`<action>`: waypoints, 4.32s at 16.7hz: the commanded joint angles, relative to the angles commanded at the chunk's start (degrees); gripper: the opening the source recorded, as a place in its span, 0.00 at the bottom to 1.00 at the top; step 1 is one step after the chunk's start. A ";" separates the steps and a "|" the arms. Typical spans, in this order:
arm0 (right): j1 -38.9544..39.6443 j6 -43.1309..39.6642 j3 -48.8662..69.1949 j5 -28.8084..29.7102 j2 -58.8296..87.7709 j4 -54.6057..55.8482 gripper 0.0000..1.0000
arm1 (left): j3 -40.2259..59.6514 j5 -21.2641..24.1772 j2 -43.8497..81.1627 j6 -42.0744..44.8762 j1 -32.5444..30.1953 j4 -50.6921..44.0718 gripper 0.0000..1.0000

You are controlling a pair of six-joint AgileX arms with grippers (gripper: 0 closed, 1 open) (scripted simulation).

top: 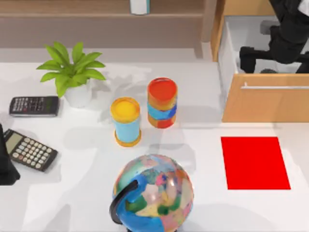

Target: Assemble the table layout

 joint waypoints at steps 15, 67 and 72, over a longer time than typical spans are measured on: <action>-0.02 0.00 -0.08 -0.04 0.42 0.28 0.25 | 0.00 0.00 0.00 0.00 0.00 0.00 1.00; 16.15 9.11 -55.83 0.16 -36.93 18.62 0.00 | 0.00 0.00 0.00 0.00 0.00 0.00 1.00; 16.48 9.17 -55.80 0.10 -37.23 18.49 0.00 | 0.00 0.00 0.00 0.00 0.00 0.00 1.00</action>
